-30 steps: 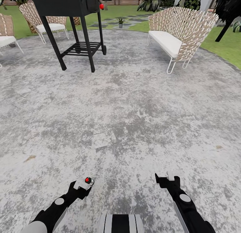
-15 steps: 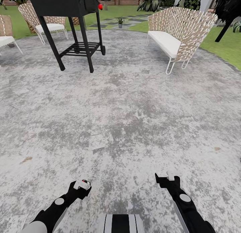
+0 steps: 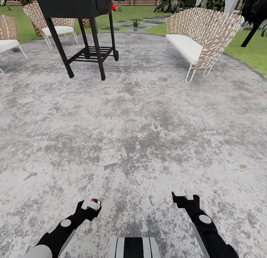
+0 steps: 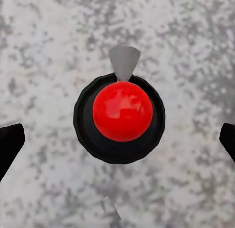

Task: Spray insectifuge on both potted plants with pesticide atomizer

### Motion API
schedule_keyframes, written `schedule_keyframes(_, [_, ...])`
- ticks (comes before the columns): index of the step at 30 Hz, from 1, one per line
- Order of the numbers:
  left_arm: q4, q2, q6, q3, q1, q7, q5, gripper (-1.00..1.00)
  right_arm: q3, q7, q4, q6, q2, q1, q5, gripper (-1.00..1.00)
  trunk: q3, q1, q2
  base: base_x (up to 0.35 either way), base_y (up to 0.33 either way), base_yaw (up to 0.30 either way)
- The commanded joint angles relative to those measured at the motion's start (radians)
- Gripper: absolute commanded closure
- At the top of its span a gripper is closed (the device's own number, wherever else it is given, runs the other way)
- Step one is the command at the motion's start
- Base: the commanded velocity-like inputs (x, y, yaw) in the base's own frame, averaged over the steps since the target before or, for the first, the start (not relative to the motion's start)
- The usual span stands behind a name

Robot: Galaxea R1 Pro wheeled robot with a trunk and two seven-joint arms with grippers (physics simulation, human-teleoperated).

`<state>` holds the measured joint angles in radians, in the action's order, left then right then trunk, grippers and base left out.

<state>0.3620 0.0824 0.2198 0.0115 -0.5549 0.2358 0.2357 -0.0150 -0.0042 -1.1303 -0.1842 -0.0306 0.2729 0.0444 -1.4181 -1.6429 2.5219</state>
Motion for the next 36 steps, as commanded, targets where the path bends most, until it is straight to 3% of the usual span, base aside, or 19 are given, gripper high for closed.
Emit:
schedule_keyframes(1, [0.000,0.001,0.004,0.001,0.000,0.000,0.005,-1.00,0.000,0.000,-0.002,-0.006,0.000,0.000,0.005,-1.00,-0.001,0.000,0.000,0.000,0.000,0.003])
schedule_keyframes(9, [0.000,0.002,0.004,0.001,0.000,-0.001,0.002,-1.00,0.001,0.000,-0.001,-0.006,0.000,0.000,0.005,-1.00,-0.001,0.000,0.000,-0.126,-0.085,0.015])
schedule_keyframes(17, [0.000,0.002,0.004,0.000,0.000,-0.001,0.002,-1.00,0.001,0.000,0.000,-0.006,0.000,0.000,0.005,-1.00,-0.001,0.000,0.000,-0.136,-0.091,0.239])
schedule_keyframes(23, [0.002,0.005,0.004,0.001,0.000,-0.001,-0.031,-1.00,0.001,0.000,0.000,-0.006,0.000,0.000,0.005,-1.00,-0.001,0.000,0.000,-0.008,-0.005,0.112])
schedule_keyframes(36, [0.006,0.006,0.004,0.001,0.000,-0.034,-0.050,-1.00,0.001,0.000,0.001,-0.006,0.000,0.000,0.005,-1.00,-0.001,0.000,0.000,0.097,0.000,0.004])
